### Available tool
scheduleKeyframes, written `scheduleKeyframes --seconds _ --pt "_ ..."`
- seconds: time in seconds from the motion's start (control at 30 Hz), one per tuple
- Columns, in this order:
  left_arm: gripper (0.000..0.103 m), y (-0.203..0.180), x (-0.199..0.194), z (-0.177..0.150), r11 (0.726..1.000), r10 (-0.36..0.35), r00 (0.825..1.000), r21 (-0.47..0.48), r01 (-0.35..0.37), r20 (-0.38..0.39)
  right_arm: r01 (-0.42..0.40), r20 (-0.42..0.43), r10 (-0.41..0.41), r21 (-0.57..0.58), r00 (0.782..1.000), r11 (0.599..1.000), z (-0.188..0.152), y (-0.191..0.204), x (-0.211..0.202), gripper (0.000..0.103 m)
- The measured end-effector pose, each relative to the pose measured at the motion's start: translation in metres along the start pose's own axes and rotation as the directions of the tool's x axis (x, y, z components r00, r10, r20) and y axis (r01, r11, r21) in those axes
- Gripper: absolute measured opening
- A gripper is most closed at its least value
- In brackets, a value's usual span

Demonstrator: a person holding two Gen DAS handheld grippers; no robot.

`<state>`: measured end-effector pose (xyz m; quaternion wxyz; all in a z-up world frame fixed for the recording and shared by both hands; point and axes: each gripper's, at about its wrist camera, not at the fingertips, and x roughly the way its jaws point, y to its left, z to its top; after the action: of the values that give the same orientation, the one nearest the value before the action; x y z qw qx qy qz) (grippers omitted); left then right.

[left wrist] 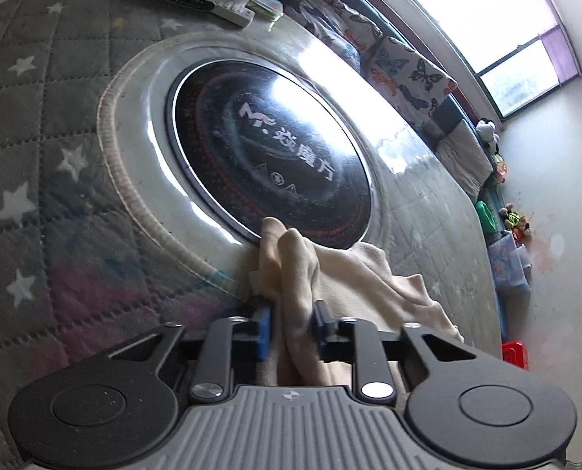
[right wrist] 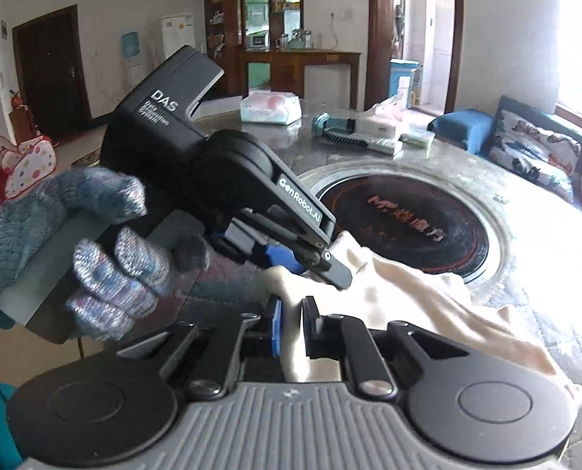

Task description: Fold clothes

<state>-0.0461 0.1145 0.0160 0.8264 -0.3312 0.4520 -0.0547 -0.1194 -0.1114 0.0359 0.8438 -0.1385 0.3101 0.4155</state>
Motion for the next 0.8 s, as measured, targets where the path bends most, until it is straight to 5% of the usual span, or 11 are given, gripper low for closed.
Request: scheduleKeyframes --seconds 0.17,0.37,0.43,0.57,0.67,0.8 --pt "0.018 -0.006 -0.005 -0.001 0.999 0.022 0.999 0.050 -0.023 0.023 0.061 0.024 -0.062 0.052 0.998 0.997 -0.008 -0.015 -0.017 0.026" --pt "0.017 -0.017 -0.006 -0.003 0.990 0.053 0.997 0.128 -0.060 0.060 0.231 -0.010 -0.233 0.181 0.972 0.956 -0.027 -0.057 -0.040 0.027" --pt "0.016 -0.020 -0.006 -0.003 0.985 0.061 0.995 0.154 -0.072 0.073 0.311 -0.039 -0.311 0.246 0.950 0.918 -0.038 -0.081 -0.045 0.027" --pt "0.015 -0.028 -0.007 -0.004 0.974 0.077 0.992 0.206 -0.097 0.100 0.373 -0.070 -0.375 0.372 0.924 0.850 -0.058 -0.115 -0.052 0.042" --pt "0.013 -0.038 -0.008 -0.007 0.959 0.085 0.989 0.258 -0.115 0.123 0.402 -0.096 -0.408 0.469 0.908 0.786 -0.076 -0.143 -0.051 0.042" --pt "0.011 -0.049 -0.009 -0.010 0.936 0.093 0.985 0.324 -0.137 0.148 0.341 -0.087 -0.366 0.603 0.927 0.722 -0.095 -0.166 -0.050 0.042"
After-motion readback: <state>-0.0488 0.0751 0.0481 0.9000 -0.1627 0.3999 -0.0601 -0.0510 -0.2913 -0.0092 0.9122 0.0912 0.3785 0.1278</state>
